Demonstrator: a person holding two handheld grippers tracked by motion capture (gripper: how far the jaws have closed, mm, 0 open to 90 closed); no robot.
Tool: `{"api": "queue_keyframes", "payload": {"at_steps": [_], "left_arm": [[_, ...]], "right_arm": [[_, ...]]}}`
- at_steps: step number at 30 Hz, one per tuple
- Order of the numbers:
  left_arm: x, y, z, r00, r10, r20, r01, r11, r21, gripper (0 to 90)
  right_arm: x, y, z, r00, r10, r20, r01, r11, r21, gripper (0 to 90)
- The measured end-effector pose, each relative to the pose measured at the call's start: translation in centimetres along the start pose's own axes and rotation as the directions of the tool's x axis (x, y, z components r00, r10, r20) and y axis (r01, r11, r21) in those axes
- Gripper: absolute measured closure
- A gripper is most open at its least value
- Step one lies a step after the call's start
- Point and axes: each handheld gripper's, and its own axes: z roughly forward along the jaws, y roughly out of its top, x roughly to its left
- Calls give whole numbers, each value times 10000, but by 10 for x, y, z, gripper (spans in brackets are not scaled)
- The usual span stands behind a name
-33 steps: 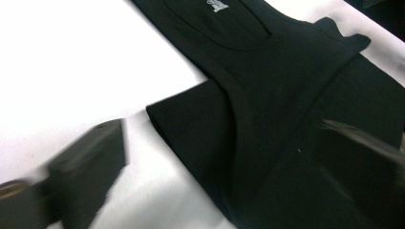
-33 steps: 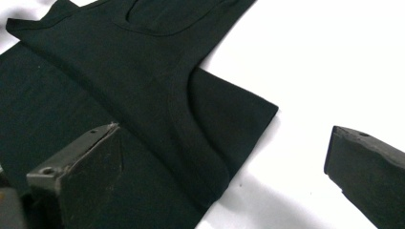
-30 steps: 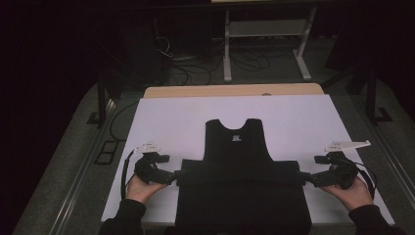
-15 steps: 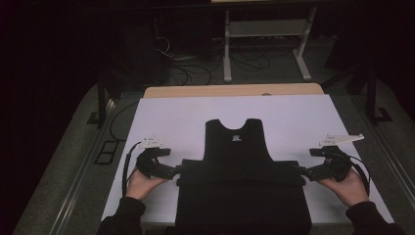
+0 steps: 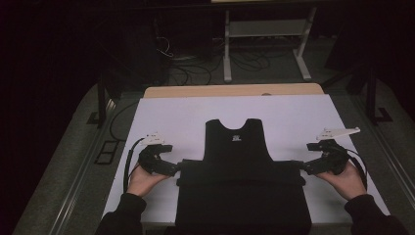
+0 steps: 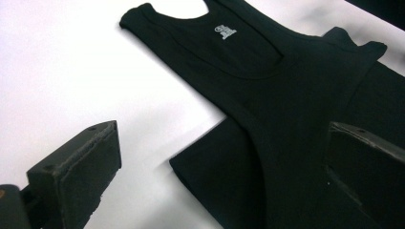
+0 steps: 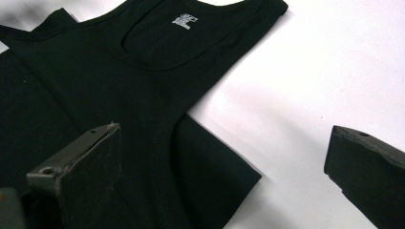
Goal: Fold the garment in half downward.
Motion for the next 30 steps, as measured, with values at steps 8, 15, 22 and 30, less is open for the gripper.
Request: {"api": "queue_keyframes", "payload": {"at_steps": [8,15,22,30], "left_arm": [[3,12,2,9997,199,120,-200,9998,78,0],[7,24,6,9999,100,41,-101,9997,233,0],[10,33,8,9998,156,100,-158,9998,130,0],[12,46,11,9997,55,252,-57,10000,54,0]], "right_arm": [[-5,13,0,9998,-215,49,215,9998,-10,0],[-7,24,1,9998,-172,68,174,9997,-182,0],[-9,31,0,9998,-195,-35,194,9992,-357,0],[-12,39,3,9998,-163,-112,158,9988,-468,0]]}}
